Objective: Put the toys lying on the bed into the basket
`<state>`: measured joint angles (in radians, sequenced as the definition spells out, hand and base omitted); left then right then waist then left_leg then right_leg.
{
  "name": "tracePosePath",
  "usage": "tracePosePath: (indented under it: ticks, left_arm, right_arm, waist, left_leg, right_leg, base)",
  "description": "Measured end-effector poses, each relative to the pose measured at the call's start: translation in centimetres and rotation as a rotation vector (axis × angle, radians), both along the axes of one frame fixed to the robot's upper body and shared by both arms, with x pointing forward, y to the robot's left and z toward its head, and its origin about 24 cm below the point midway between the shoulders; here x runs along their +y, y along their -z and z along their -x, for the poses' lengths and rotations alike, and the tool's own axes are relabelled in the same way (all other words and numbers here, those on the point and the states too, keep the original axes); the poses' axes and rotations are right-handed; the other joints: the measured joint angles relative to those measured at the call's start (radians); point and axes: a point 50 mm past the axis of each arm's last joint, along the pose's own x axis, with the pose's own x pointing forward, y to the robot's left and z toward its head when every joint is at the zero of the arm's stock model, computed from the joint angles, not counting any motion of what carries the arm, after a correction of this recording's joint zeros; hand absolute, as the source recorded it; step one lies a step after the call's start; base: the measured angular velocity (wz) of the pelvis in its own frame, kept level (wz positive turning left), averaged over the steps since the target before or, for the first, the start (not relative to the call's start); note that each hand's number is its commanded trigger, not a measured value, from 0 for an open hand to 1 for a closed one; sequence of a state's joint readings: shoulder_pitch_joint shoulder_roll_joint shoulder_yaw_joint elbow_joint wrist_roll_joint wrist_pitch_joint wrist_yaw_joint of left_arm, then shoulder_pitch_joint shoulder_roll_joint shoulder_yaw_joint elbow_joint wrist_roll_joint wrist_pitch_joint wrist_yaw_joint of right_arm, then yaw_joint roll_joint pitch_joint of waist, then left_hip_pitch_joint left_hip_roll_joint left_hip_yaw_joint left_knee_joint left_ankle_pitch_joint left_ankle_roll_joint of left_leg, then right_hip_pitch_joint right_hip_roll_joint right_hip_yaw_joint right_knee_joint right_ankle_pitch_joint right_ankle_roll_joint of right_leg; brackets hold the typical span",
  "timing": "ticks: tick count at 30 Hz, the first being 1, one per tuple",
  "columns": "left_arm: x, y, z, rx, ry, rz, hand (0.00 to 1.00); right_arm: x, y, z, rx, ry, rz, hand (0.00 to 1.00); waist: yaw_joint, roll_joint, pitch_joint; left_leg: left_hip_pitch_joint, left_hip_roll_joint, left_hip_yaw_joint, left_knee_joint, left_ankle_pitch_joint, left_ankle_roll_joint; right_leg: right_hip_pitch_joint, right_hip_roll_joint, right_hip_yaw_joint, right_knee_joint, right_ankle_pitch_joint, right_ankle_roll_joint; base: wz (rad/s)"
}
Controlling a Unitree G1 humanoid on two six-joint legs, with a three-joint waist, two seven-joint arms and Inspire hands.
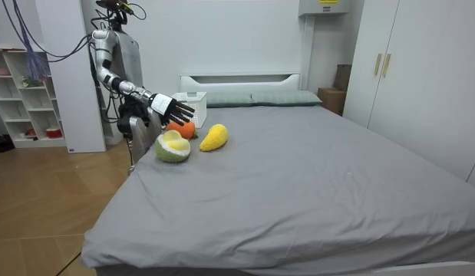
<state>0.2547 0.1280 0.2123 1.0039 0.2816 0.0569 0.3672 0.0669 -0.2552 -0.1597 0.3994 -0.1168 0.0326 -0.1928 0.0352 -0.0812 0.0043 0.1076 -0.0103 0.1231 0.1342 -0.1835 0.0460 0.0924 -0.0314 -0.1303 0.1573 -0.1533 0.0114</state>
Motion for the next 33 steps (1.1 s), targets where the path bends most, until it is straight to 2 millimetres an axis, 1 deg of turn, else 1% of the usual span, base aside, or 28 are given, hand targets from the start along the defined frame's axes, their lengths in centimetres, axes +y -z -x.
tracePosePath:
  ticks: [5,9,11,12,15,18,22,23,25,29,30,31,32,33]
  left_arm:
    - [0.0,0.0,0.5,0.017,-0.006,0.001,0.0]
    - [-0.1,0.0,0.5,0.034,0.009,-0.001,0.0]
    - [0.0,0.0,0.6,0.049,0.019,-0.006,0.0]
    - [0.0,0.0,0.5,0.055,0.028,-0.008,0.0]
    - [0.1,-0.1,0.4,0.055,0.033,-0.01,0.0]
    - [0.2,-0.2,0.2,0.048,0.034,-0.015,0.0]
    - [0.4,-0.4,-0.4,0.025,0.046,-0.011,0.0]
    - [0.5,-0.5,-0.4,0.025,0.047,-0.013,0.0]
    - [0.8,-0.6,-0.5,0.021,0.048,-0.021,0.0]
    - [0.8,-0.6,-0.7,0.019,0.056,-0.025,0.0]
    - [0.8,-0.6,-0.7,0.02,0.058,-0.026,0.0]
    - [0.8,-0.6,-0.7,0.021,0.061,-0.026,0.0]
    - [0.7,-0.6,-0.8,0.023,0.067,-0.027,0.0]
    - [0.7,-0.6,-0.8,0.03,0.076,-0.031,0.0]
  right_arm:
    - [1.1,0.6,-0.1,0.053,-0.077,0.02,0.0]
    - [2.4,1.9,0.2,0.172,-0.184,0.063,0.0]
    - [2.9,2.2,0.2,0.221,-0.243,0.099,0.0]
    - [3.1,2.3,0.3,0.242,-0.27,0.116,0.0]
    - [3.0,3.1,0.7,0.302,-0.294,0.102,0.0]
    - [2.9,4.2,1.5,0.378,-0.312,0.069,0.0]
    - [2.5,6.2,3.3,0.53,-0.336,0.053,0.0]
    - [2.5,6.4,3.5,0.543,-0.336,0.047,0.0]
    - [2.3,7.0,4.1,0.579,-0.331,0.034,0.0]
    - [1.8,7.5,4.5,0.622,-0.32,0.025,0.0]
    - [1.8,7.6,4.5,0.626,-0.319,0.024,0.05]
    - [1.8,7.6,4.5,0.629,-0.32,0.024,0.2]
    - [1.8,7.6,4.5,0.63,-0.322,0.025,0.33]
    - [1.9,7.6,4.5,0.634,-0.328,0.029,0.54]
  waist:
    - [0.001,0.003,-0.0008]
    - [0.003,0.002,-0.0029]
    - [0.001,0.003,-0.0055]
    - [0.0,0.003,-0.0059]
    - [0.002,-0.002,-0.0091]
    - [0.0,-0.007,-0.0097]
    - [0.011,-0.018,-0.0058]
    - [0.013,-0.017,-0.0042]
    - [0.022,-0.024,-0.0047]
    - [0.027,-0.027,-0.0045]
    - [0.028,-0.027,-0.0046]
    - [0.028,-0.026,-0.0048]
    - [0.028,-0.026,-0.0049]
    - [0.028,-0.025,-0.0048]
  left_leg:
    - [0.002,0.0,0.004,0.0,0.0,0.0]
    - [-0.004,0.0,0.001,0.003,0.0,0.0]
    - [-0.006,-0.001,-0.003,0.006,0.0,0.0]
    - [-0.009,-0.002,-0.011,0.011,-0.001,0.001]
    - [-0.009,-0.003,-0.018,0.013,-0.001,0.001]
    - [-0.008,-0.003,-0.028,0.017,-0.001,0.001]
    - [-0.008,-0.004,-0.036,0.018,-0.001,0.0]
    - [-0.009,-0.004,-0.037,0.018,-0.002,0.0]
    - [-0.009,-0.004,-0.04,0.018,-0.002,-0.001]
    - [-0.008,-0.005,-0.044,0.018,-0.002,-0.001]
    - [-0.008,-0.005,-0.046,0.018,-0.003,-0.001]
    - [-0.008,-0.004,-0.047,0.018,-0.003,-0.002]
    - [-0.008,-0.004,-0.047,0.018,-0.003,-0.002]
    - [-0.008,-0.004,-0.047,0.019,-0.003,-0.002]
  right_leg:
    - [-0.008,-0.002,-0.002,0.011,0.0,0.0]
    - [-0.007,-0.003,-0.004,0.01,0.0,0.0]
    - [-0.006,-0.003,-0.007,0.009,0.0,0.0]
    - [-0.005,-0.004,-0.011,0.008,0.0,0.0]
    - [-0.001,-0.004,-0.017,0.007,0.0,0.0]
    - [0.013,-0.005,-0.025,-0.006,0.0,0.0]
    - [0.012,-0.005,-0.034,-0.007,0.0,0.0]
    - [0.012,-0.005,-0.035,-0.007,0.0,0.0]
    - [0.014,-0.004,-0.036,-0.011,0.0,0.0]
    - [0.021,-0.003,-0.038,-0.019,0.0,0.0]
    - [0.022,-0.003,-0.04,-0.021,0.0,0.0]
    - [0.023,-0.002,-0.041,-0.022,0.0,0.0]
    - [0.024,-0.002,-0.042,-0.023,0.0,0.0]
    - [0.026,-0.002,-0.044,-0.024,0.0,-0.001]
  base:
    - [-0.01]
    - [0.0]
    - [0.06]
    - [0.09]
    - [0.08]
    - [0.11]
    - [0.06]
    - [0.03]
    - [0.0]
    - [0.04]
    - [0.05]
    - [0.04]
    - [0.03]
    - [0.0]
